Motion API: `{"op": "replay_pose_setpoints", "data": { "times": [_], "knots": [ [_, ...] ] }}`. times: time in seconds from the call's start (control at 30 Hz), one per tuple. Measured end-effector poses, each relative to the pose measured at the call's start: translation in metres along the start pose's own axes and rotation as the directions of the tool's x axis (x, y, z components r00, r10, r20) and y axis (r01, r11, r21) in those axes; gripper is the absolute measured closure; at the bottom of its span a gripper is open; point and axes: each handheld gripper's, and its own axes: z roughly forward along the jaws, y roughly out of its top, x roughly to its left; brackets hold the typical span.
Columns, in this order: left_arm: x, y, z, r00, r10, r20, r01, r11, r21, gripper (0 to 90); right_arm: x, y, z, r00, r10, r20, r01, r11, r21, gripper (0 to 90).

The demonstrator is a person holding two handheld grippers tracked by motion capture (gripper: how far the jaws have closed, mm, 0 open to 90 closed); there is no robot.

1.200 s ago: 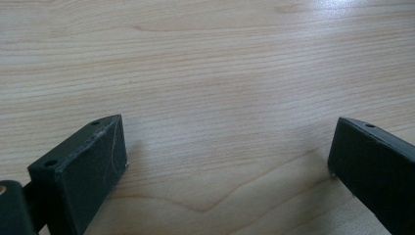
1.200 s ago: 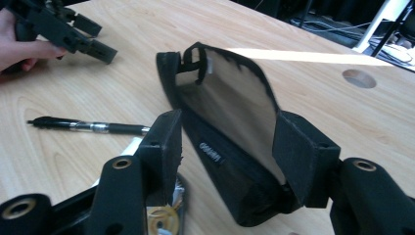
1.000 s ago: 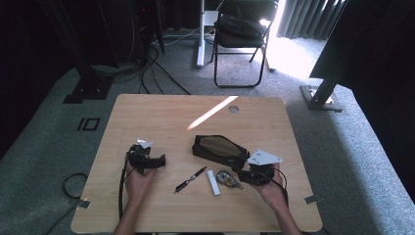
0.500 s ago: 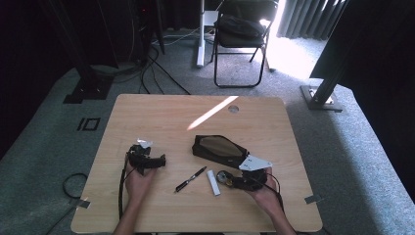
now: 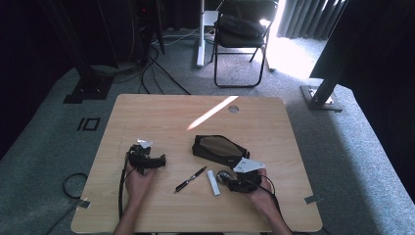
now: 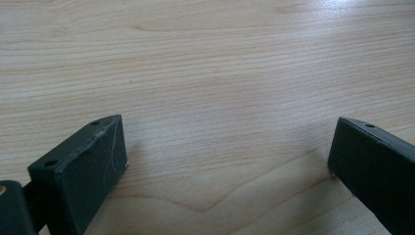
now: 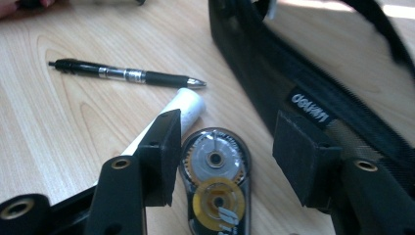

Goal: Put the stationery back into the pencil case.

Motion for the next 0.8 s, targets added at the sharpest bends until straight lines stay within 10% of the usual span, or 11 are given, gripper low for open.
{"op": "replay_pose_setpoints", "data": {
  "times": [0.8],
  "knots": [
    [0.000, 0.000, 0.000, 1.0000, 0.000, 0.000, 0.000, 1.0000, 0.000, 1.3, 0.005, -0.008, 0.027, 0.9993, -0.037, 0.000, 0.037, 0.994, 0.107, 38.1]
  ]
}}
